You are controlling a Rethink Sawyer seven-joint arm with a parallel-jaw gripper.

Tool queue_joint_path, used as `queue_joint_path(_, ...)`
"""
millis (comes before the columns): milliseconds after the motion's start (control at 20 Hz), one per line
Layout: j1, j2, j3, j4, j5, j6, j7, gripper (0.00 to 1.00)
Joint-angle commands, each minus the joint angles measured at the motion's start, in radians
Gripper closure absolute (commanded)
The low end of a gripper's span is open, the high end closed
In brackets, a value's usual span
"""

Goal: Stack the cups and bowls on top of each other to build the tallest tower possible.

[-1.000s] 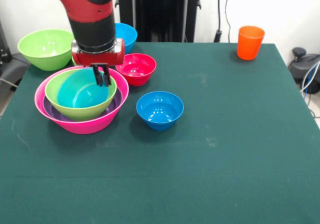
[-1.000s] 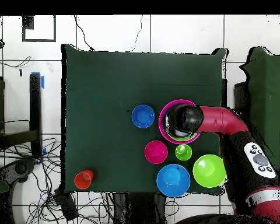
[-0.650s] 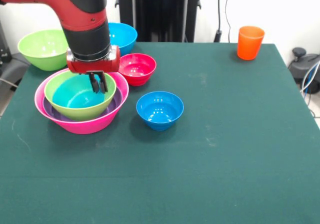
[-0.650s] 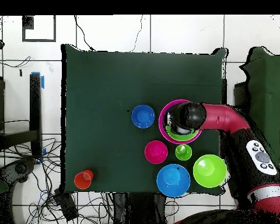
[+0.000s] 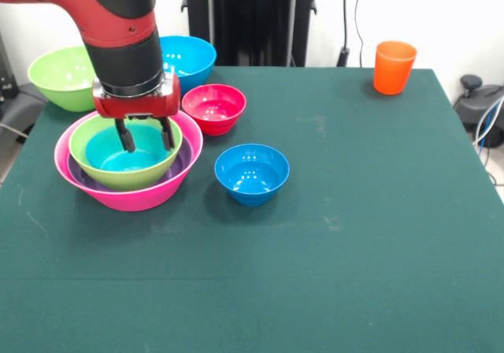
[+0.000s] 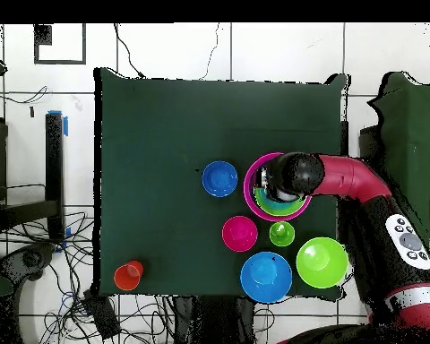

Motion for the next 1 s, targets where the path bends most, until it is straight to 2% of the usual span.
queue_joint_path(50,0.022,-0.049,0.039,0.023,-0.089,0.057,-0.259,0.00)
queue_joint_path(400,0.032,-0.100,0.042,0.063,-0.067,0.091,-0.245,0.00)
queue_joint_path(550,0.039,-0.170,0.048,0.104,-0.045,0.121,-0.239,0.00)
queue_joint_path(800,0.066,-0.303,0.034,0.227,0.018,0.179,-0.154,0.00)
queue_joint_path(1000,0.078,-0.334,0.033,0.302,0.054,0.154,-0.078,0.00)
